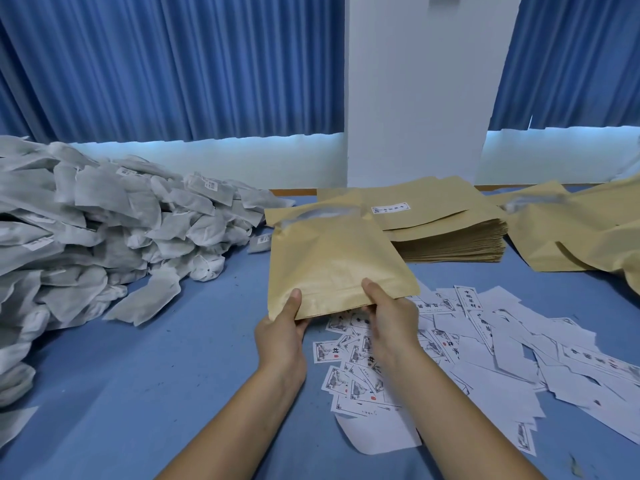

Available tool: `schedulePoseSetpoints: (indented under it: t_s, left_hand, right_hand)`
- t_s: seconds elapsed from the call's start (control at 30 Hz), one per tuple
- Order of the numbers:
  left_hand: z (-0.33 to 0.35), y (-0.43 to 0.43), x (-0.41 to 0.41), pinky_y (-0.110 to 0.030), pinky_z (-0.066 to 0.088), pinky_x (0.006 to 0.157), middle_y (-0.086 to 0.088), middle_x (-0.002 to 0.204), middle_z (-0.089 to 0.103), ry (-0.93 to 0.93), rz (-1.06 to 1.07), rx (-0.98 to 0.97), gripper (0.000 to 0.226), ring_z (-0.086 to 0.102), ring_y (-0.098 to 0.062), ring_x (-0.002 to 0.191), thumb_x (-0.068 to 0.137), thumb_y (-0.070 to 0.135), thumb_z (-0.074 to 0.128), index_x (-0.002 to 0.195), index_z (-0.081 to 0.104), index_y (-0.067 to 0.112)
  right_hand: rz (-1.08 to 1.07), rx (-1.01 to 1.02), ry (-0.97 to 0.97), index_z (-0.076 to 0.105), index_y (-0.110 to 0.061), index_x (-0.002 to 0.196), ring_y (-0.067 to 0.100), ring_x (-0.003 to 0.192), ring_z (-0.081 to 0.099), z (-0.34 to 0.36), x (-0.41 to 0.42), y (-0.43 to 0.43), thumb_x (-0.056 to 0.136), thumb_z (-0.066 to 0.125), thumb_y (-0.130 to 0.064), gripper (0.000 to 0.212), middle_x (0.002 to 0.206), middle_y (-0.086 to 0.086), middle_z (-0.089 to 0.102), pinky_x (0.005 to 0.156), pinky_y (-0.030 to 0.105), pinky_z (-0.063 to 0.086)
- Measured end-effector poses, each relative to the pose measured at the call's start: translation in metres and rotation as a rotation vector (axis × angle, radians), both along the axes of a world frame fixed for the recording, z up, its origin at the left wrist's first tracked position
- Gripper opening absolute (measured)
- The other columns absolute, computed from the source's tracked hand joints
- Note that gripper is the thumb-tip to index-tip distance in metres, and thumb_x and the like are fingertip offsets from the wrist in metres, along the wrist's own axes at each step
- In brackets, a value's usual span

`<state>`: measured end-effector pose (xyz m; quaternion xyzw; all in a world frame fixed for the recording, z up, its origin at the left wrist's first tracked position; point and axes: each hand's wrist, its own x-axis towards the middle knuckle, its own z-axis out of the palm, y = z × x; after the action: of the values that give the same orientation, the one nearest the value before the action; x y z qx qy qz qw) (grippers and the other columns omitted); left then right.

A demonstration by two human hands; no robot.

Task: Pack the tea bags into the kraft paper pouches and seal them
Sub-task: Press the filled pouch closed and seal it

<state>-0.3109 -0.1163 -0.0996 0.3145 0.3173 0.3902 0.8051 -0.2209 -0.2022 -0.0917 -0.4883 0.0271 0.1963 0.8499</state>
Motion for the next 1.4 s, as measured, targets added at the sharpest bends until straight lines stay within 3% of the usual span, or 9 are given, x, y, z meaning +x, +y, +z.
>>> schedulePoseSetpoints:
  t_s: [0.13, 0.33, 0.5, 0.63, 0.83, 0.9, 1.07, 1.27, 1.4]
  left_hand:
    - [0.002, -0.001, 0.002, -0.027, 0.052, 0.079, -0.006, 0.1, 0.071, -0.081, -0.026, -0.063, 0.01, 0.069, -0.012, 0.083, 0.088, 0.011, 0.066, 0.097, 0.063, 0.006]
    - [-0.001, -0.004, 0.005, -0.022, 0.054, 0.065, -0.01, 0.11, 0.069, -0.069, -0.099, -0.06, 0.035, 0.068, -0.016, 0.092, 0.084, 0.0, 0.067, 0.117, 0.059, 0.004]
    - [0.0, -0.002, 0.005, -0.023, 0.057, 0.067, -0.01, 0.104, 0.071, -0.082, -0.106, -0.026, 0.032, 0.071, -0.015, 0.084, 0.084, -0.003, 0.066, 0.115, 0.06, 0.001]
    - [-0.003, -0.007, 0.009, -0.03, 0.053, 0.081, -0.013, 0.113, 0.068, -0.13, -0.16, -0.08, 0.028, 0.068, -0.021, 0.099, 0.087, 0.001, 0.063, 0.115, 0.059, 0.005]
    - [-0.001, 0.007, 0.007, -0.037, 0.052, 0.086, -0.008, 0.111, 0.068, -0.226, -0.076, -0.211, 0.017, 0.066, -0.018, 0.096, 0.093, 0.013, 0.059, 0.11, 0.058, 0.01]
    - [-0.001, 0.01, 0.005, -0.04, 0.05, 0.094, -0.007, 0.109, 0.069, -0.239, -0.072, -0.232, 0.018, 0.066, -0.019, 0.097, 0.093, 0.013, 0.06, 0.11, 0.058, 0.012]
    - [0.001, 0.006, 0.007, -0.042, 0.052, 0.082, -0.01, 0.095, 0.074, -0.209, -0.23, -0.217, 0.019, 0.071, -0.024, 0.084, 0.095, 0.02, 0.057, 0.111, 0.057, 0.01]
    - [0.002, 0.009, 0.005, -0.044, 0.048, 0.098, -0.014, 0.089, 0.074, -0.26, -0.213, -0.302, 0.016, 0.069, -0.026, 0.087, 0.094, 0.017, 0.058, 0.106, 0.058, 0.006]
    - [-0.001, 0.006, 0.007, -0.044, 0.051, 0.092, -0.016, 0.101, 0.07, -0.218, -0.218, -0.287, 0.018, 0.067, -0.028, 0.094, 0.094, 0.006, 0.056, 0.112, 0.057, 0.003]
  right_hand:
    - [-0.02, -0.047, -0.025, 0.068, -0.006, 0.091, 0.015, 0.067, 0.059, -0.002, 0.001, -0.002, 0.08, 0.075, -0.008, 0.013, 0.087, 0.003, 0.07, 0.054, 0.018, 0.049]
    - [0.117, 0.056, -0.032, 0.066, -0.009, 0.097, 0.013, 0.08, 0.066, -0.001, -0.009, 0.002, 0.08, 0.072, -0.001, 0.02, 0.095, 0.004, 0.071, 0.062, 0.021, 0.051]
    - [0.141, 0.028, -0.024, 0.066, -0.003, 0.098, 0.024, 0.088, 0.066, -0.002, -0.018, 0.009, 0.078, 0.071, 0.006, 0.023, 0.1, 0.013, 0.071, 0.07, 0.026, 0.051]
    - [0.166, 0.046, -0.004, 0.064, -0.003, 0.101, 0.023, 0.09, 0.064, -0.001, -0.015, 0.007, 0.08, 0.068, 0.007, 0.024, 0.103, 0.013, 0.069, 0.072, 0.025, 0.05]
    - [0.025, 0.048, 0.04, 0.062, -0.009, 0.09, 0.014, 0.078, 0.061, 0.009, 0.0, -0.001, 0.088, 0.066, -0.01, 0.005, 0.093, 0.005, 0.066, 0.062, 0.023, 0.051]
    - [0.013, 0.028, 0.057, 0.062, -0.006, 0.085, 0.014, 0.075, 0.061, 0.01, 0.006, -0.007, 0.086, 0.068, -0.007, 0.006, 0.089, 0.006, 0.066, 0.059, 0.019, 0.052]
    - [0.205, -0.028, 0.053, 0.063, -0.005, 0.081, 0.015, 0.068, 0.059, 0.009, -0.004, -0.006, 0.083, 0.069, 0.001, 0.008, 0.08, 0.006, 0.067, 0.049, 0.015, 0.05]
    - [0.165, -0.151, -0.028, 0.064, -0.002, 0.073, 0.01, 0.051, 0.056, 0.008, -0.005, -0.007, 0.08, 0.071, 0.002, 0.011, 0.063, 0.004, 0.066, 0.045, 0.015, 0.048]
    - [0.133, -0.169, -0.048, 0.062, -0.003, 0.071, 0.01, 0.047, 0.054, 0.007, -0.003, -0.007, 0.081, 0.069, 0.002, 0.013, 0.063, 0.004, 0.063, 0.044, 0.015, 0.047]
